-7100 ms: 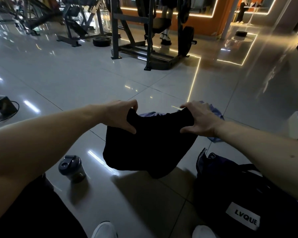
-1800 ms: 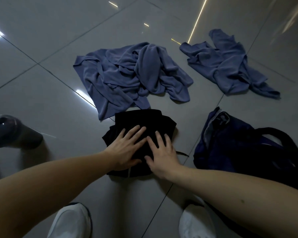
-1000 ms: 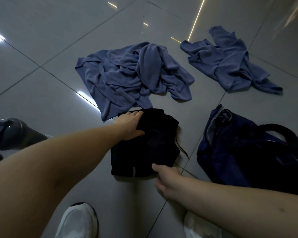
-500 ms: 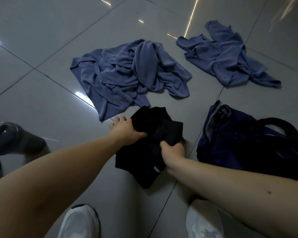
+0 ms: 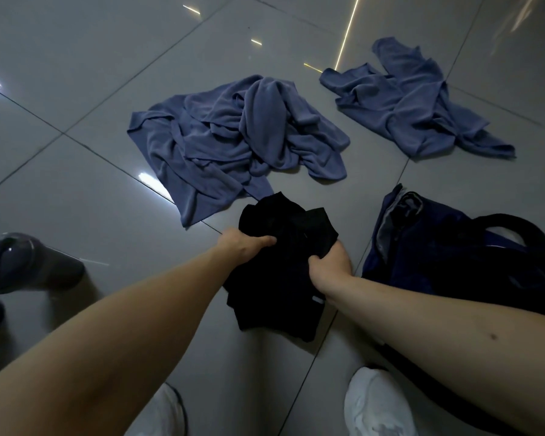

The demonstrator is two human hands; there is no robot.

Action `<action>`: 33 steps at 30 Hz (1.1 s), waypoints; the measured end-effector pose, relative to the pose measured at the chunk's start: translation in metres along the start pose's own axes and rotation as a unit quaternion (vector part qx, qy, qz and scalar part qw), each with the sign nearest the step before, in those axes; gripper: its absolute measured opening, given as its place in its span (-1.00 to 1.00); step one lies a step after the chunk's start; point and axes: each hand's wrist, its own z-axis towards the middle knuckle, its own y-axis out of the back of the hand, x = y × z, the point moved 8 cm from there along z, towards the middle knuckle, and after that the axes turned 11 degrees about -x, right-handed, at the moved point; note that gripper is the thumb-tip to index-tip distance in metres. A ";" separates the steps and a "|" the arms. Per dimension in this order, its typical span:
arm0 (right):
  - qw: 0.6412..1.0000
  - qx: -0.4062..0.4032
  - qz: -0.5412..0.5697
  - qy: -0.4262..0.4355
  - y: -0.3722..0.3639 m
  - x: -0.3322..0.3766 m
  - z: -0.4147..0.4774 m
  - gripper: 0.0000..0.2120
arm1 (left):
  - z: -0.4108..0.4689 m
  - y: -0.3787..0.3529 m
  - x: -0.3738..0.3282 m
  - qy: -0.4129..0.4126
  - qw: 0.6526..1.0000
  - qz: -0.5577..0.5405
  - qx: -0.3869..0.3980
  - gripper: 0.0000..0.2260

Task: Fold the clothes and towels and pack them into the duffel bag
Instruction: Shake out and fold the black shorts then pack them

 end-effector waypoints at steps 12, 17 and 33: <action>0.999 0.030 0.017 0.030 -0.003 0.015 0.007 -0.58 | -0.023 -0.001 -0.027 -0.125 0.992 -0.005 -0.030 -0.54; 0.996 0.064 -0.024 0.062 0.004 0.037 -0.004 -0.58 | -0.039 0.004 -0.026 -0.128 0.991 -0.039 -0.027 -0.34; 0.965 0.239 0.069 -0.077 -0.018 0.009 -0.016 -0.45 | -0.047 0.009 0.048 0.042 0.993 -0.114 0.005 -0.28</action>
